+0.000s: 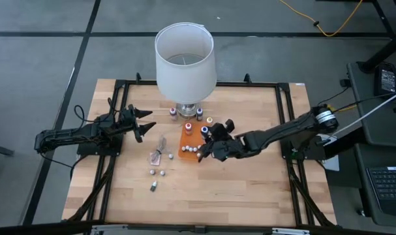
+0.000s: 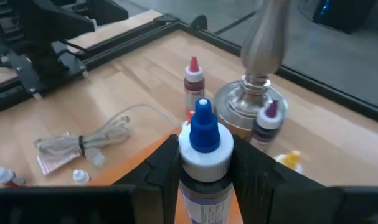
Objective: Pick & Place food coloring
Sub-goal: Put the large blue food coloring bottle into the orange bin
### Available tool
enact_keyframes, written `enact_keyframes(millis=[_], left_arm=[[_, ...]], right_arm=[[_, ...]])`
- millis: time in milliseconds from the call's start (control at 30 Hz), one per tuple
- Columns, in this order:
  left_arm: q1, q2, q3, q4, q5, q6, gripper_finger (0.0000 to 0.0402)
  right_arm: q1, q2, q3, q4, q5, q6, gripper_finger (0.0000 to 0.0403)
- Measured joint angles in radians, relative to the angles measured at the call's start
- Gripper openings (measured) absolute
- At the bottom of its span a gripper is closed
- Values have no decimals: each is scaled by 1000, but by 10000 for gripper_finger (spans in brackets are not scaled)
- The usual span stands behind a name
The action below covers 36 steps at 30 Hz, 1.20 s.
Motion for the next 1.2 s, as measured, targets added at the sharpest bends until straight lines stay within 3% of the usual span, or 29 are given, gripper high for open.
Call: enact_keyframes(millis=[267,1200], left_arm=[[0,0,0,0,0,0,294],[0,0,0,0,0,0,294]], right_arm=[[-36,90,1,103,30,6,119],[-151,277,-15,232,-85,48,119]])
